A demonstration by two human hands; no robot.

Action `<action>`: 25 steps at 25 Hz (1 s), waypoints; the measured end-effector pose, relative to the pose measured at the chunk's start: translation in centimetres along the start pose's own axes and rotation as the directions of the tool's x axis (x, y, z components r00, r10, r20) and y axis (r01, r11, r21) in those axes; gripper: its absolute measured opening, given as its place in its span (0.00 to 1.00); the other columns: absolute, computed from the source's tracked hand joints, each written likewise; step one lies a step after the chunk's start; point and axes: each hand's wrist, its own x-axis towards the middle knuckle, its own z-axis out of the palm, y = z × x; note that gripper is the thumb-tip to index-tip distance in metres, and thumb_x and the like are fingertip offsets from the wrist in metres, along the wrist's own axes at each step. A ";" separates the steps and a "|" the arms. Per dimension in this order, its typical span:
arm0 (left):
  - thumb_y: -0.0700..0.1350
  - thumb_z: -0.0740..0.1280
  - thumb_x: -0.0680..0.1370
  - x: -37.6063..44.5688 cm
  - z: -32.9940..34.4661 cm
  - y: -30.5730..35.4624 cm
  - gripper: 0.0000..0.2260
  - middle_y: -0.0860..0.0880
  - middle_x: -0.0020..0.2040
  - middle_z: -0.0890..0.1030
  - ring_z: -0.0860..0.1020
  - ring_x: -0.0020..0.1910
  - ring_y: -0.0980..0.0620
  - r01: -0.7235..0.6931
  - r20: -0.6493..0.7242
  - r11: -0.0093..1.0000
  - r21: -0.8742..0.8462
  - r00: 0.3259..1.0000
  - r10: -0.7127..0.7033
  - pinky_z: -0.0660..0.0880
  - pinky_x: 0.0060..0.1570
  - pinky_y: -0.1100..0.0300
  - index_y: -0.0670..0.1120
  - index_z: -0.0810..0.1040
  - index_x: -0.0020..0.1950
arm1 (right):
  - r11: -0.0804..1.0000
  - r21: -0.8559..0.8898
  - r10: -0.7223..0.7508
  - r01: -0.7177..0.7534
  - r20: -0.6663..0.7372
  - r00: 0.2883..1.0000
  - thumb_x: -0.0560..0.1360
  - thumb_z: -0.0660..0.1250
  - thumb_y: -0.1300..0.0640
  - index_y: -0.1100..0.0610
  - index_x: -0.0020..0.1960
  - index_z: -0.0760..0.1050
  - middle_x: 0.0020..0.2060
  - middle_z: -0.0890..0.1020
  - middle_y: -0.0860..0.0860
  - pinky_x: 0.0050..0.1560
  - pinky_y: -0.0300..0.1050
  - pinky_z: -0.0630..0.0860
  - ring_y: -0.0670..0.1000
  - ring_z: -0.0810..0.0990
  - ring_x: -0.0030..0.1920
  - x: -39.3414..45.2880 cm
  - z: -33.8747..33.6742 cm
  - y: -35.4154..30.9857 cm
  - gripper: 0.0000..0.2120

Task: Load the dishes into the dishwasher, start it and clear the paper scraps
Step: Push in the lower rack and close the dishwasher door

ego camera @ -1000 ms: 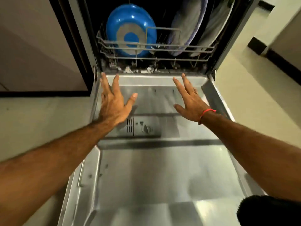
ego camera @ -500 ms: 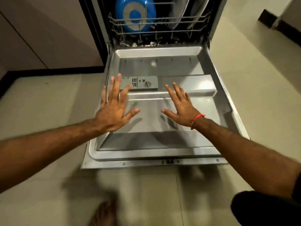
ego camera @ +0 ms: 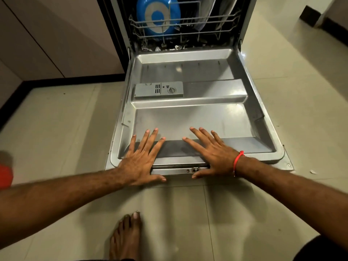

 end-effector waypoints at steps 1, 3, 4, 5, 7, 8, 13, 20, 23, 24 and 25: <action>0.84 0.51 0.66 0.0 0.1 0.0 0.57 0.44 0.80 0.30 0.34 0.80 0.39 -0.003 0.014 1.000 0.014 1.000 0.003 0.44 0.74 0.30 0.50 0.34 0.81 | 1.000 -0.022 -0.003 0.003 0.022 1.000 0.66 0.55 0.19 0.42 0.78 0.31 0.79 0.35 0.55 0.76 0.68 0.44 0.63 0.39 0.79 -0.4 0.5 0.1 0.54; 0.83 0.54 0.66 0.2 0.4 0.3 0.58 0.44 0.80 0.31 0.36 0.80 0.39 -0.012 0.009 0.999 0.035 1.000 0.012 0.44 0.74 0.29 0.50 0.34 0.81 | 0.998 -0.064 -0.011 0.013 0.031 0.999 0.66 0.55 0.19 0.43 0.79 0.33 0.80 0.39 0.56 0.75 0.69 0.49 0.64 0.43 0.79 -0.8 1.6 0.3 0.55; 0.82 0.57 0.65 0.4 0.4 0.5 0.59 0.45 0.80 0.30 0.35 0.80 0.40 -0.010 0.006 0.999 0.040 1.000 0.010 0.43 0.74 0.30 0.50 0.33 0.81 | 0.994 -0.103 -0.031 0.031 0.002 1.000 0.66 0.56 0.19 0.44 0.79 0.35 0.80 0.42 0.57 0.75 0.70 0.51 0.64 0.46 0.79 -0.8 2.0 0.3 0.54; 0.81 0.61 0.64 0.4 0.2 0.7 0.61 0.45 0.79 0.29 0.34 0.79 0.40 -0.009 0.017 0.999 0.044 1.000 0.008 0.41 0.75 0.30 0.50 0.31 0.80 | 0.987 -0.152 -0.057 0.051 -0.032 0.998 0.66 0.58 0.20 0.44 0.80 0.37 0.80 0.46 0.57 0.73 0.71 0.55 0.65 0.50 0.79 -0.8 2.3 0.2 0.55; 0.79 0.65 0.63 0.5 0.2 1.0 0.64 0.46 0.79 0.27 0.32 0.79 0.41 -0.005 0.031 0.998 0.064 1.000 0.003 0.38 0.75 0.32 0.50 0.29 0.79 | 0.975 -0.219 -0.060 0.043 -0.069 0.996 0.64 0.66 0.24 0.46 0.80 0.41 0.80 0.52 0.58 0.71 0.72 0.59 0.66 0.56 0.77 -0.9 2.7 -0.3 0.57; 0.79 0.66 0.62 0.4 0.3 1.0 0.64 0.46 0.79 0.28 0.33 0.79 0.41 0.002 0.019 0.998 0.069 1.000 -0.003 0.40 0.75 0.32 0.50 0.29 0.80 | 0.974 -0.227 -0.045 0.025 -0.083 0.996 0.62 0.70 0.26 0.47 0.81 0.43 0.79 0.54 0.59 0.70 0.72 0.61 0.66 0.58 0.77 -1.0 3.0 -0.7 0.59; 0.81 0.61 0.63 0.2 1.0 0.6 0.62 0.46 0.81 0.34 0.39 0.81 0.42 0.023 -0.032 0.999 0.023 0.999 -0.022 0.48 0.75 0.31 0.49 0.36 0.82 | 0.965 -0.261 -0.041 0.001 -0.148 0.988 0.54 0.80 0.33 0.48 0.81 0.49 0.77 0.63 0.59 0.64 0.72 0.67 0.66 0.68 0.71 -1.5 4.2 -2.3 0.65; 0.83 0.60 0.61 -0.3 0.2 0.1 0.63 0.46 0.81 0.32 0.37 0.81 0.42 0.074 -0.045 0.997 -0.013 0.996 -0.074 0.48 0.75 0.31 0.52 0.34 0.81 | 0.961 -0.275 -0.075 0.014 -0.213 0.974 0.64 0.76 0.40 0.52 0.81 0.48 0.70 0.71 0.57 0.60 0.66 0.72 0.65 0.72 0.66 -1.3 4.3 -2.0 0.56; 0.81 0.63 0.61 -0.2 -0.8 0.0 0.62 0.43 0.81 0.35 0.39 0.81 0.40 0.003 -0.084 0.998 0.064 0.996 0.002 0.50 0.74 0.29 0.52 0.36 0.82 | 0.962 -0.271 -0.092 0.030 -0.217 0.972 0.63 0.77 0.39 0.53 0.80 0.50 0.70 0.70 0.56 0.60 0.65 0.73 0.64 0.72 0.66 -1.5 3.5 -1.9 0.55; 0.81 0.64 0.61 -0.1 -1.2 0.0 0.62 0.43 0.82 0.36 0.40 0.81 0.39 -0.028 -0.104 0.995 0.097 0.994 0.038 0.51 0.73 0.29 0.52 0.38 0.82 | 0.964 -0.263 -0.097 0.036 -0.223 0.970 0.64 0.76 0.39 0.52 0.80 0.51 0.71 0.70 0.55 0.59 0.65 0.73 0.63 0.72 0.66 -1.6 3.1 -1.8 0.54; 0.80 0.64 0.62 -0.2 -1.6 -0.2 0.61 0.42 0.82 0.38 0.42 0.81 0.39 -0.053 -0.124 0.991 0.122 0.990 0.068 0.53 0.73 0.29 0.52 0.40 0.82 | 0.967 -0.253 -0.099 0.038 -0.232 0.968 0.64 0.76 0.39 0.52 0.80 0.52 0.71 0.70 0.55 0.59 0.64 0.74 0.63 0.72 0.66 -1.8 2.7 -1.8 0.53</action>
